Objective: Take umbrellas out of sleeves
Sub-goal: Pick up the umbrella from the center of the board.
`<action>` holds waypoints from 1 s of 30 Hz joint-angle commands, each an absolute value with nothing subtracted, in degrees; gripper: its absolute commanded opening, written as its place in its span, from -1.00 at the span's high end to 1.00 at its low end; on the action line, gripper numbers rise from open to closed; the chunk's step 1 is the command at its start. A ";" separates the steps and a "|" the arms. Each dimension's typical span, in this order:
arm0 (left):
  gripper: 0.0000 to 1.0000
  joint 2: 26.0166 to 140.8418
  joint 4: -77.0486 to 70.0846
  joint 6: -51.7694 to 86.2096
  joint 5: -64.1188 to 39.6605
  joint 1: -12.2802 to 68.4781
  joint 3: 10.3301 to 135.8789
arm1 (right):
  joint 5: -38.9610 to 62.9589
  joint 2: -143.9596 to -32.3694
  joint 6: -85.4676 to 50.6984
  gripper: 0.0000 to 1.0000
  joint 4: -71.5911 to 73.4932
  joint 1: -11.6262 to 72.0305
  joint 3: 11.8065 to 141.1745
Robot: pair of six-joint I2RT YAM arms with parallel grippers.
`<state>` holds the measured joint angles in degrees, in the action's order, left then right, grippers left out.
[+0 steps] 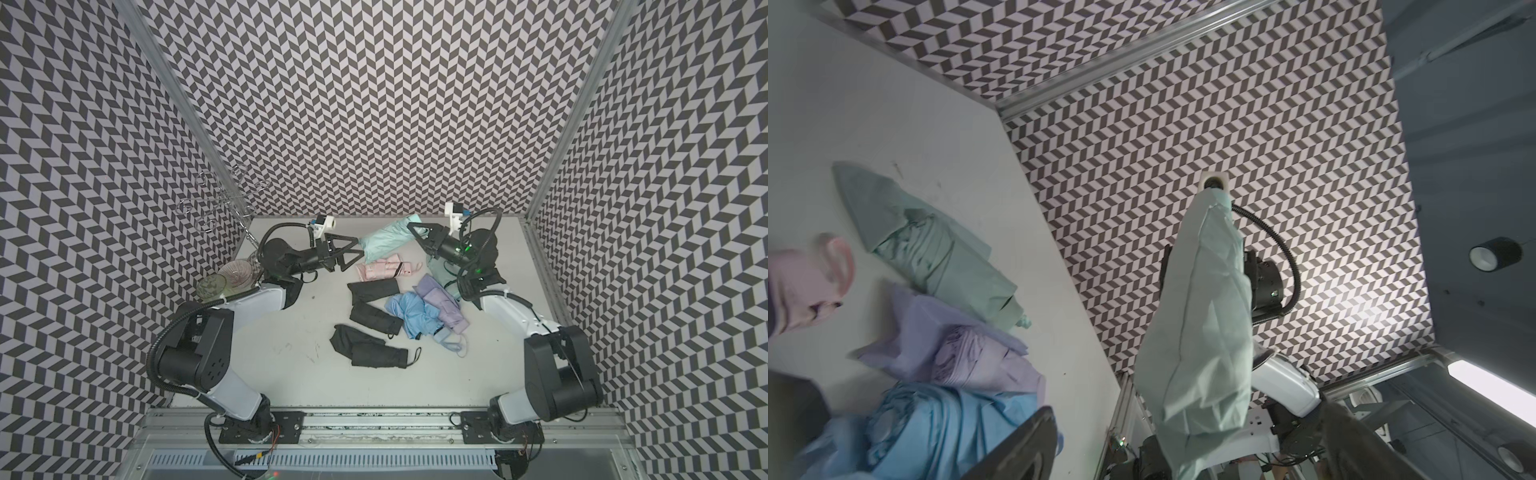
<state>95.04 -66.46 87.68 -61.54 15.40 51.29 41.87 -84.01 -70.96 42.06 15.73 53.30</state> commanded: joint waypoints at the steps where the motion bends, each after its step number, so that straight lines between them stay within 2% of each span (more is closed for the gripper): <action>1: -0.98 97.10 -83.04 98.18 -58.75 16.70 53.15 | 38.77 -81.17 -73.68 0.91 50.30 17.52 54.91; 6: -0.98 97.44 -81.38 96.54 -59.17 18.26 54.14 | 37.85 -81.12 -73.26 0.91 50.05 19.10 55.29; 8: -0.91 97.59 -82.02 96.90 -59.48 18.37 54.19 | 37.04 -80.87 -73.06 0.91 50.14 19.65 54.78; 11: -0.71 98.20 -84.80 98.26 -59.42 18.37 54.07 | 35.67 -80.77 -73.15 0.91 50.80 20.57 53.91; 17: -0.03 100.89 -90.86 103.86 -60.61 18.37 53.60 | 33.89 -81.34 -72.44 0.91 51.55 22.06 53.70; 19: 0.07 101.93 -93.27 106.03 -60.76 18.37 53.44 | 33.15 -81.22 -72.07 0.91 51.37 22.30 53.55; 22: 0.36 103.09 -95.14 107.84 -61.57 18.29 53.68 | 33.43 -81.67 -71.98 0.91 51.35 22.50 53.77; 23: 0.51 103.38 -95.26 108.06 -62.12 18.28 53.90 | 33.70 -81.73 -72.06 0.86 51.26 22.50 53.79; 25: 0.71 104.29 -95.95 108.70 -63.56 17.90 54.38 | 34.48 -81.21 -71.28 0.62 50.03 22.37 53.71; 28: 0.82 105.71 -98.15 110.39 -66.31 16.80 55.12 | 36.02 -78.84 -66.99 0.08 41.73 21.30 54.01; 30: 0.85 106.88 -99.98 112.04 -68.38 16.21 56.25 | 37.56 -76.64 -62.47 -0.20 32.47 19.45 54.87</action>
